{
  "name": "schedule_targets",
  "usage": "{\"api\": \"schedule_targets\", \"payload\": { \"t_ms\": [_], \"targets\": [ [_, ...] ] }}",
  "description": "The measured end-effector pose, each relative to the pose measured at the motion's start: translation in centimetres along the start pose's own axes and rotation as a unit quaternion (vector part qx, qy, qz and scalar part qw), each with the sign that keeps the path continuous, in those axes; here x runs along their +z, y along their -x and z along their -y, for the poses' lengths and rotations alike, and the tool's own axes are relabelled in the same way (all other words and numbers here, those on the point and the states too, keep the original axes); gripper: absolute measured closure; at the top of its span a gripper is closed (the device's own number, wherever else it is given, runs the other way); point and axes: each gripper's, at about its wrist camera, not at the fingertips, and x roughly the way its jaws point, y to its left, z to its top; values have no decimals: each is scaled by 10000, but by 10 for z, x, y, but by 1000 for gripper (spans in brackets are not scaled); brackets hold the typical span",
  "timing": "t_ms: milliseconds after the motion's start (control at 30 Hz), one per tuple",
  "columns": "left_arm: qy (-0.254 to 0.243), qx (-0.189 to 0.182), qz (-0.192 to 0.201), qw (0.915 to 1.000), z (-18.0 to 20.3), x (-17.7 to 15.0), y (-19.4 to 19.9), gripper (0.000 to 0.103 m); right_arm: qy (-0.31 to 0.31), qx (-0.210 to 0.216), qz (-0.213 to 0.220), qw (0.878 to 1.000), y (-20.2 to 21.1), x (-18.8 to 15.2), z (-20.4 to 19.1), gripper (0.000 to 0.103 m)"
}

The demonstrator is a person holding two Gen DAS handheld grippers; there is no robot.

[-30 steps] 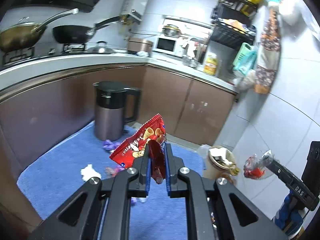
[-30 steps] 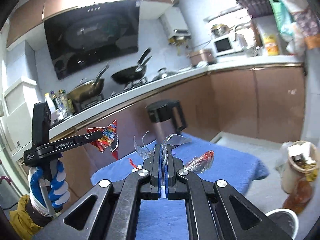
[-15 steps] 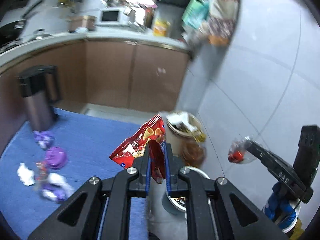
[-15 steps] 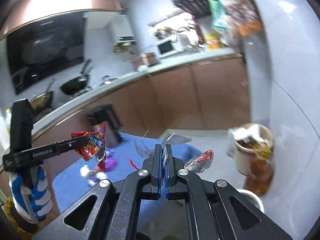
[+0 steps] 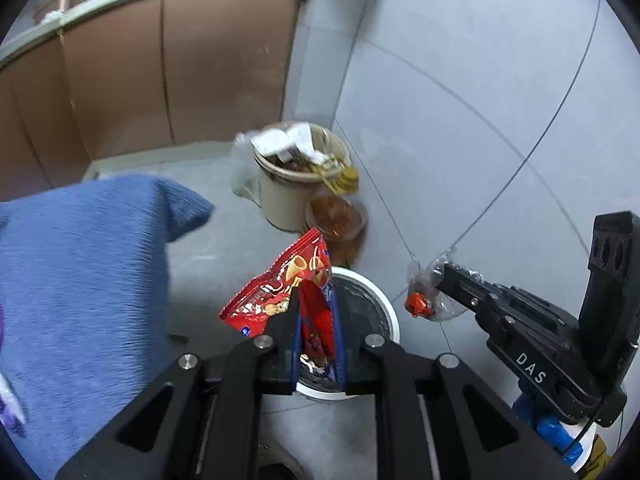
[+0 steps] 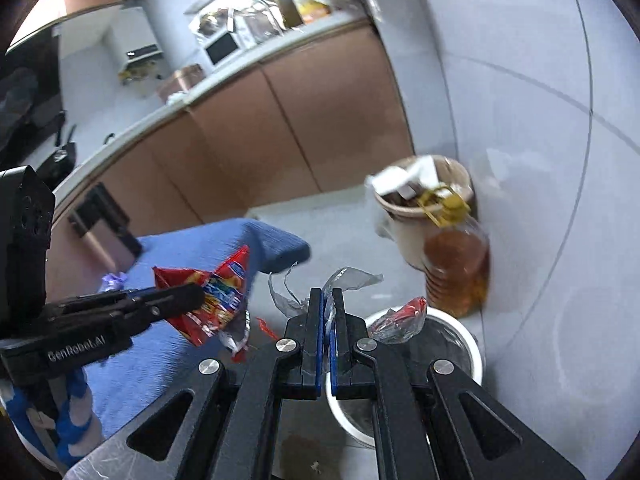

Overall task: Collect trash
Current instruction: 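Carry both items over the bin and open both grippers, then move both tools back toward the trash on the blue towel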

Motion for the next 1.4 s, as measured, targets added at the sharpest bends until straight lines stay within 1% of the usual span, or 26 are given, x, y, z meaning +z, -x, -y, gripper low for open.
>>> {"api": "schedule_targets", "payload": {
  "t_ms": [33, 67, 100, 133, 200, 233, 267, 367, 467, 600, 800, 1000, 1233, 1400],
  "targets": [
    [14, -67, -78, 9999, 2, -1, -7, 85, -57, -56, -56, 10000, -5, -2, 7, 99],
    [13, -107, -139, 9998, 3, -2, -12, 80, -96, -93, -95, 9999, -8, -3, 12, 97],
    [4, -128, -194, 9997, 3, -3, -17, 75, -150, -137, -148, 9997, -12, -4, 19, 96],
    [-1, -142, -231, 9996, 5, -3, -22, 73, -189, -176, -174, 9995, -14, -5, 22, 96],
    [43, -199, -278, 9994, 6, -4, -29, 63, -275, -295, -234, 9989, -20, -7, 30, 96],
    [77, -252, -294, 9992, 6, -4, -30, 61, -300, -361, -264, 9985, -22, -8, 34, 95],
    [99, -292, -304, 9991, 6, -4, -31, 59, -313, -423, -279, 9982, -24, -9, 37, 91],
    [122, -307, -288, 9990, 5, -4, -28, 58, -260, -548, -269, 9978, -26, -10, 39, 80],
    [202, -316, -227, 9990, 2, -4, -22, 58, -194, -580, -240, 9978, -26, -9, 36, 74],
    [318, -260, -44, 9991, -7, -5, -3, 58, -104, -550, -192, 9982, -23, -8, 28, 67],
    [484, -16, 352, 9982, -27, -12, 34, 58, -24, -366, -232, 9991, -23, -11, 13, 66],
    [593, 336, 880, 9938, -48, -24, 80, 58, 226, -194, -219, 9993, -18, -10, -14, 65],
    [623, 582, 1220, 9889, -68, -45, 139, 58, 579, -37, 114, 9982, 13, 2, -54, 65],
    [758, 732, 1612, 9813, -89, -66, 192, 58, 833, 137, 420, 9955, 45, 11, -88, 64]
  ]
}}
